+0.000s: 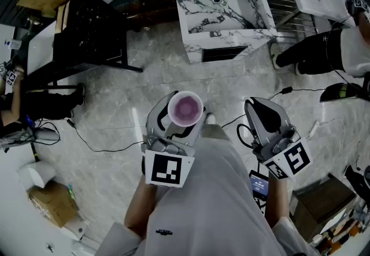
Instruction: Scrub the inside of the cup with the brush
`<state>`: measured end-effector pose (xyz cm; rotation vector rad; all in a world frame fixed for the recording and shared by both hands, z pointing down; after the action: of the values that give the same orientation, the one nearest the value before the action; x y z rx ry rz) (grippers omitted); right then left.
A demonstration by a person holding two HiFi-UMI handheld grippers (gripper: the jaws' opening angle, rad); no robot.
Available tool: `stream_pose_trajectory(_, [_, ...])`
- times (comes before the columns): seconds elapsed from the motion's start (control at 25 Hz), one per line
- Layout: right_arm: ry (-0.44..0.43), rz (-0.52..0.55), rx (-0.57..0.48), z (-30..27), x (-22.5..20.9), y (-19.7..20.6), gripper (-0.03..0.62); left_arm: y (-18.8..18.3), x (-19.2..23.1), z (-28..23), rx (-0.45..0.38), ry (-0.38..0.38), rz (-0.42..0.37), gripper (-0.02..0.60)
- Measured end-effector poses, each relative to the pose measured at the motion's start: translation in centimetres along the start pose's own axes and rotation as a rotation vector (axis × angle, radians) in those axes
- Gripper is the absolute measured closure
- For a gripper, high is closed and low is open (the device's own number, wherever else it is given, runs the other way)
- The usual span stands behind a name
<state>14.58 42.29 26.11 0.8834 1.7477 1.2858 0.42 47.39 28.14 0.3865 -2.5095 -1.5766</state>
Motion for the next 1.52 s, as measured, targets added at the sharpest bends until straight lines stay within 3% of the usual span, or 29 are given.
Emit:
stream_pose_trajectory(0.2, [-0.014,0.011,-0.030,3.1,0.8,0.6,0.574,0.4,-3.8,1.3,-0.012,0.005,-0.033,0.287])
stream_pose_trajectory(0.36, [-0.018,0.020,-0.036,5.3,1.3,1.1,0.574,1.4,-6.4,2.1,-0.013,0.010,-0.010,0.287])
stream_pose_trajectory(0.72, [-0.102,0.013,-0.054,5.9,1.0,0.9,0.572,0.7,-7.1,1.6,-0.026,-0.021,-0.013,0.287])
stream_pose_trajectory(1.04, [-0.120,-0.006,-0.055,1.7,-1.7,-0.4,0.571,-0.3,-3.3,-1.2,-0.014,-0.037,-0.001,0.287])
stream_pose_trajectory(1.24, [-0.102,-0.006,-0.043,-3.9,-3.9,-1.5,0.571,-1.3,3.7,-4.6,-0.029,-0.056,0.019,0.285])
stream_pose_trajectory(1.52, [-0.003,0.001,-0.062,-13.9,-7.3,-5.2,0.571,-4.9,13.4,-10.7,-0.045,0.060,-0.057,0.285])
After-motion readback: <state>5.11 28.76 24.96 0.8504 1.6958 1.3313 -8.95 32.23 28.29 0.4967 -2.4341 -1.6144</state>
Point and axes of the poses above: the fingertips, and each gripper's own axes: z backward along the fingers, x to its left, y out of its underside, the point moved 3 cm from there along z, backward along the fingers, and after that the axes turned 5 degrees about z, right-handed, at the moved point
